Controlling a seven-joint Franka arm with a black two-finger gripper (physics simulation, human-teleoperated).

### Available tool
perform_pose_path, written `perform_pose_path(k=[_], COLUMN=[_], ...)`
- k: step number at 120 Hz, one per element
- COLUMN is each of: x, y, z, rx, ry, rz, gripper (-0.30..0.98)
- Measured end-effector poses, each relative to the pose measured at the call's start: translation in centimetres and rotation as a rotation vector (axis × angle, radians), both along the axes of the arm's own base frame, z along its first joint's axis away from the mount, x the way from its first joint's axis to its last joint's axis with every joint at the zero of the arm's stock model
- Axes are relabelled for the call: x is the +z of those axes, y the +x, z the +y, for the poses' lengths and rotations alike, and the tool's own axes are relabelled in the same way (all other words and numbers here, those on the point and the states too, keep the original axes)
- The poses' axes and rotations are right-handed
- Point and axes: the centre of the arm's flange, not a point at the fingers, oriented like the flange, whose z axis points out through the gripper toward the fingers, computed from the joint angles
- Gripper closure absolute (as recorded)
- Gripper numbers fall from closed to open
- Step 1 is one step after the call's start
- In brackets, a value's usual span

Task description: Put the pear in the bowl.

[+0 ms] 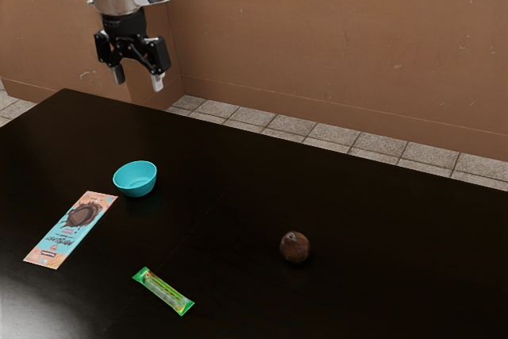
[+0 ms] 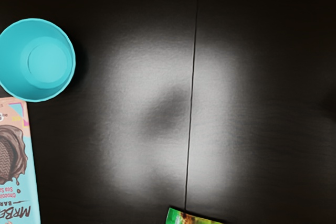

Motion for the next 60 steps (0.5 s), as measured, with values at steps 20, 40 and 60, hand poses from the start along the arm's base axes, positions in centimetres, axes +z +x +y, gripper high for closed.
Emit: perform_pose_path(k=[20, 40, 60], x=[0.2, -0.6, -6.3], y=[-0.1, 0.5, 3.1], z=[-0.2, -6.1, -12.8], rx=[-0.002, -0.079, -0.152], ry=[-0.001, -0.012, -0.032], rz=[-0.002, -0.008, 0.019], gripper=[0.00, 0.00, 0.00])
